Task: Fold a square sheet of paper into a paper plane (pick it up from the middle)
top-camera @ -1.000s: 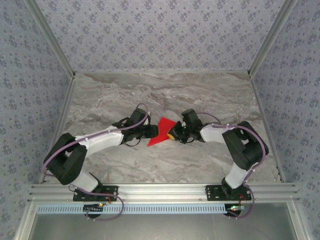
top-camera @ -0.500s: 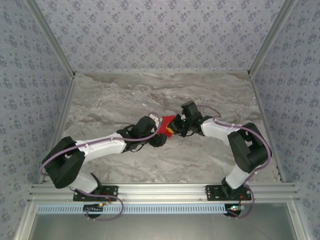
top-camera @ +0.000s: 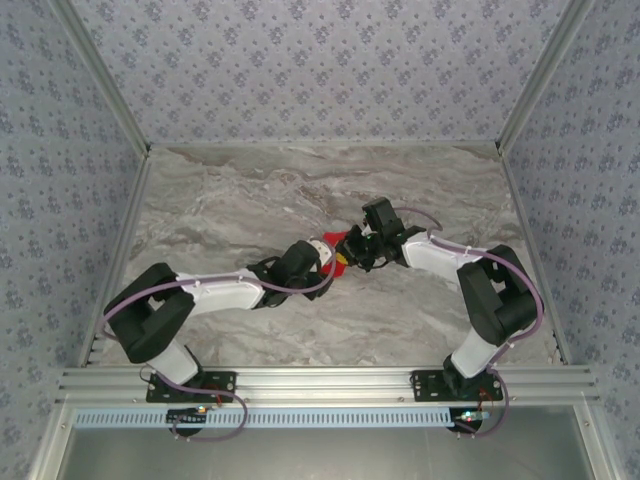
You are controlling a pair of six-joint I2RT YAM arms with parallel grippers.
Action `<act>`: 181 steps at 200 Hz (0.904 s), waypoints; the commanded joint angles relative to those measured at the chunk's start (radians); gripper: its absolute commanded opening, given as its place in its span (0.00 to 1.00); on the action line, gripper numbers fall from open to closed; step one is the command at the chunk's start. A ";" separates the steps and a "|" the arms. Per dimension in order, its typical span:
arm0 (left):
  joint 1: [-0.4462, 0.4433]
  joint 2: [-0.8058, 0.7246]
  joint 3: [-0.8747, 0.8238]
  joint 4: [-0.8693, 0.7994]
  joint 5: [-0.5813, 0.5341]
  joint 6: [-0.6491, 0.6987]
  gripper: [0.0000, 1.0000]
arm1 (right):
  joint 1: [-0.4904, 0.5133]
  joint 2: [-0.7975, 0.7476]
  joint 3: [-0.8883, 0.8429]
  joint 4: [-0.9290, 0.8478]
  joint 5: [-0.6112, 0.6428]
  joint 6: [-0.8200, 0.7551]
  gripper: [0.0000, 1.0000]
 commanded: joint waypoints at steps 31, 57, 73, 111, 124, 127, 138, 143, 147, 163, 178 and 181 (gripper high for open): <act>-0.005 0.002 -0.041 0.101 -0.089 0.046 0.33 | -0.017 0.009 0.030 -0.059 -0.028 -0.002 0.12; -0.005 0.003 -0.050 0.107 -0.071 0.062 0.24 | -0.025 0.010 0.039 -0.075 -0.025 -0.013 0.17; -0.006 0.003 -0.048 0.107 -0.043 0.070 0.20 | -0.028 0.013 0.045 -0.088 -0.024 -0.023 0.19; -0.005 0.020 -0.042 0.104 0.000 0.068 0.14 | -0.036 0.018 0.047 -0.099 -0.028 -0.044 0.25; -0.005 0.027 -0.039 0.101 0.026 0.063 0.13 | -0.043 0.011 0.047 -0.108 -0.022 -0.062 0.29; -0.006 0.028 -0.038 0.099 0.034 0.062 0.12 | -0.046 0.007 0.047 -0.112 -0.021 -0.065 0.31; -0.006 0.033 -0.033 0.095 0.058 0.047 0.11 | -0.056 -0.003 0.047 -0.128 -0.009 -0.089 0.36; -0.005 0.034 -0.030 0.094 0.070 0.040 0.10 | -0.061 -0.011 0.046 -0.133 -0.005 -0.102 0.38; -0.005 0.037 -0.028 0.093 0.079 0.032 0.10 | -0.065 -0.019 0.045 -0.136 -0.001 -0.114 0.40; 0.001 0.043 -0.024 0.085 0.112 -0.011 0.08 | -0.085 -0.048 0.026 -0.140 0.018 -0.164 0.46; 0.019 0.051 -0.013 0.061 0.143 -0.066 0.06 | -0.101 -0.081 0.002 -0.128 0.036 -0.221 0.50; 0.023 0.053 -0.009 0.054 0.151 -0.076 0.06 | -0.104 -0.087 -0.004 -0.125 0.037 -0.232 0.50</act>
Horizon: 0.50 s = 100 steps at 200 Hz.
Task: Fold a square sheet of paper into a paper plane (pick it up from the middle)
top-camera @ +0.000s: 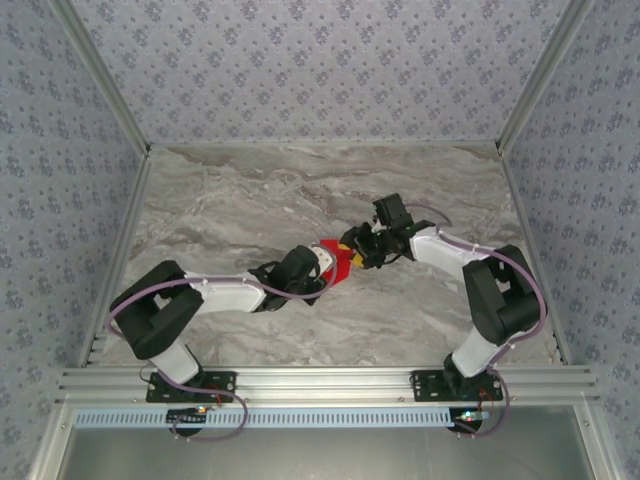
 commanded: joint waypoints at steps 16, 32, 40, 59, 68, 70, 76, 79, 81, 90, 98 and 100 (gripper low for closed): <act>0.043 0.027 0.044 -0.037 0.140 -0.156 0.04 | -0.031 -0.096 -0.054 0.002 0.043 -0.166 0.52; 0.074 0.034 0.048 -0.044 0.202 -0.226 0.03 | -0.030 -0.111 -0.079 0.026 0.049 -0.226 0.54; 0.091 0.035 0.051 -0.045 0.237 -0.262 0.02 | -0.030 -0.113 -0.092 0.047 0.033 -0.255 0.54; 0.120 0.035 0.045 -0.025 0.315 -0.337 0.02 | -0.026 -0.112 -0.124 0.100 0.003 -0.303 0.54; 0.128 0.033 0.041 -0.012 0.340 -0.366 0.01 | -0.020 -0.106 -0.138 0.131 -0.023 -0.318 0.54; 0.129 0.032 0.039 -0.010 0.345 -0.372 0.01 | -0.018 -0.105 -0.139 0.136 -0.026 -0.321 0.54; 0.131 0.032 0.038 -0.006 0.358 -0.389 0.01 | -0.012 -0.098 -0.143 0.149 -0.037 -0.329 0.53; 0.134 0.034 0.037 -0.004 0.364 -0.398 0.01 | -0.007 -0.094 -0.142 0.154 -0.040 -0.332 0.53; 0.134 0.034 0.037 -0.002 0.366 -0.402 0.01 | -0.006 -0.090 -0.142 0.156 -0.043 -0.335 0.53; 0.137 0.034 0.030 0.013 0.378 -0.428 0.02 | 0.007 -0.072 -0.136 0.161 -0.052 -0.344 0.51; 0.138 0.034 0.019 0.034 0.384 -0.449 0.02 | 0.019 -0.058 -0.132 0.168 -0.052 -0.351 0.50; 0.139 0.034 0.017 0.039 0.384 -0.453 0.02 | 0.022 -0.052 -0.130 0.170 -0.054 -0.352 0.50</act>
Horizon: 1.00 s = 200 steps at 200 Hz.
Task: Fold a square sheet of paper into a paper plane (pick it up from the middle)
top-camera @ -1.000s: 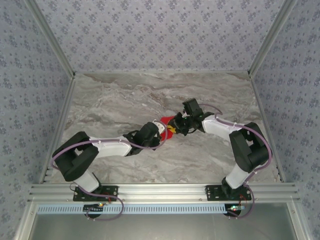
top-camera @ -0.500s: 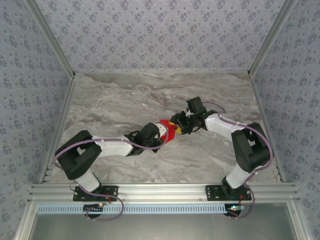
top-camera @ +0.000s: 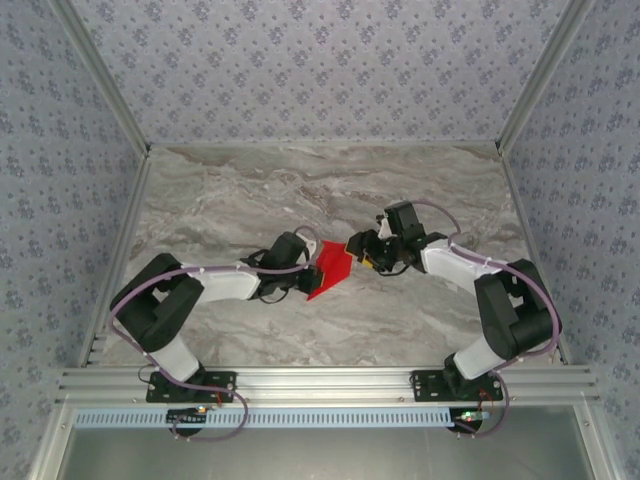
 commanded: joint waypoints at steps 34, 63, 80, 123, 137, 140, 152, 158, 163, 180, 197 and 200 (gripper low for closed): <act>0.020 0.010 -0.053 0.140 0.095 -0.186 0.02 | 0.074 0.119 0.039 0.086 -0.054 -0.065 0.43; 0.022 0.019 -0.065 0.163 0.099 -0.222 0.02 | 0.090 0.170 0.059 0.088 -0.049 -0.066 0.42; 0.022 0.020 -0.074 0.176 0.099 -0.235 0.02 | 0.092 0.189 0.064 0.090 -0.048 -0.065 0.41; 0.025 0.022 -0.080 0.184 0.102 -0.245 0.03 | 0.093 0.222 0.083 0.083 -0.045 -0.074 0.41; 0.024 0.023 -0.079 0.184 0.106 -0.248 0.04 | 0.095 0.234 0.091 0.081 -0.046 -0.078 0.41; 0.024 0.025 -0.077 0.184 0.107 -0.248 0.04 | 0.096 0.236 0.092 0.079 -0.045 -0.078 0.41; 0.026 0.029 -0.072 0.180 0.114 -0.249 0.05 | 0.097 0.245 0.099 0.074 -0.045 -0.080 0.41; 0.026 0.032 -0.070 0.180 0.116 -0.253 0.05 | 0.099 0.250 0.103 0.070 -0.043 -0.082 0.42; 0.027 0.035 -0.070 0.181 0.118 -0.256 0.06 | 0.099 0.254 0.106 0.066 -0.041 -0.083 0.42; 0.029 0.041 -0.068 0.189 0.131 -0.263 0.07 | 0.100 0.268 0.115 0.052 -0.037 -0.090 0.41; 0.032 0.041 -0.063 0.181 0.139 -0.266 0.09 | 0.102 0.278 0.121 0.040 -0.030 -0.093 0.41; 0.033 0.039 -0.062 0.180 0.140 -0.267 0.09 | 0.103 0.279 0.122 0.036 -0.027 -0.095 0.41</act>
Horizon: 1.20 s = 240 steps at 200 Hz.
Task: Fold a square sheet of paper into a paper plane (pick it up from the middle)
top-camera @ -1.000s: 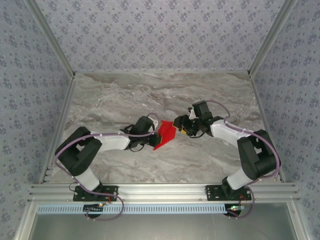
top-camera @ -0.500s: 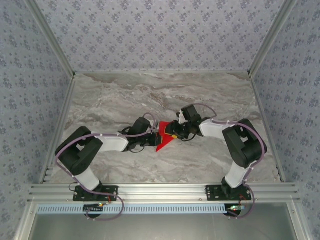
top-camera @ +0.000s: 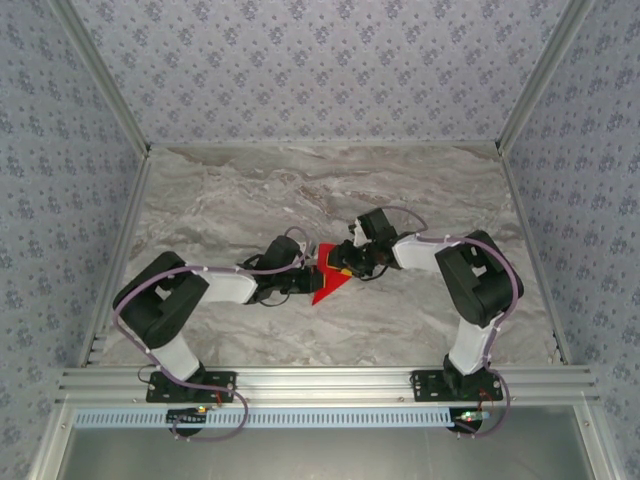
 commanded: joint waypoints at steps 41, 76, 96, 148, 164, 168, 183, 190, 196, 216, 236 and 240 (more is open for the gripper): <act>0.052 -0.050 -0.026 0.041 0.073 -0.074 0.29 | 0.021 0.034 0.054 -0.100 0.047 -0.055 0.41; 0.082 -0.155 -0.060 -0.025 0.036 -0.081 0.40 | 0.030 0.047 0.064 -0.141 0.090 -0.068 0.43; 0.086 -0.200 -0.077 -0.023 0.026 -0.092 0.40 | 0.037 0.055 0.073 -0.168 0.118 -0.073 0.44; 0.064 -0.163 -0.073 0.109 0.110 -0.137 0.28 | 0.048 0.081 0.103 -0.236 0.176 -0.053 0.49; 0.053 -0.133 -0.058 0.120 0.124 -0.142 0.22 | 0.048 0.089 0.109 -0.252 0.192 -0.040 0.49; 0.051 -0.125 -0.053 0.118 0.124 -0.141 0.21 | 0.048 0.091 0.110 -0.257 0.196 -0.036 0.49; 0.043 -0.099 -0.042 0.125 0.131 -0.144 0.17 | 0.049 0.099 0.114 -0.267 0.206 -0.027 0.49; 0.041 -0.089 -0.035 0.120 0.133 -0.144 0.15 | 0.048 0.102 0.116 -0.271 0.209 -0.022 0.49; 0.041 -0.083 -0.029 0.110 0.132 -0.144 0.14 | 0.048 0.105 0.115 -0.272 0.210 -0.020 0.49; 0.041 -0.061 -0.002 0.052 0.116 -0.133 0.10 | 0.048 0.110 0.116 -0.278 0.211 -0.014 0.49; 0.040 -0.044 0.011 0.019 0.095 -0.130 0.08 | 0.048 0.113 0.115 -0.281 0.214 -0.013 0.49; 0.041 -0.041 0.011 0.016 0.093 -0.130 0.08 | 0.049 0.113 0.115 -0.281 0.214 -0.015 0.49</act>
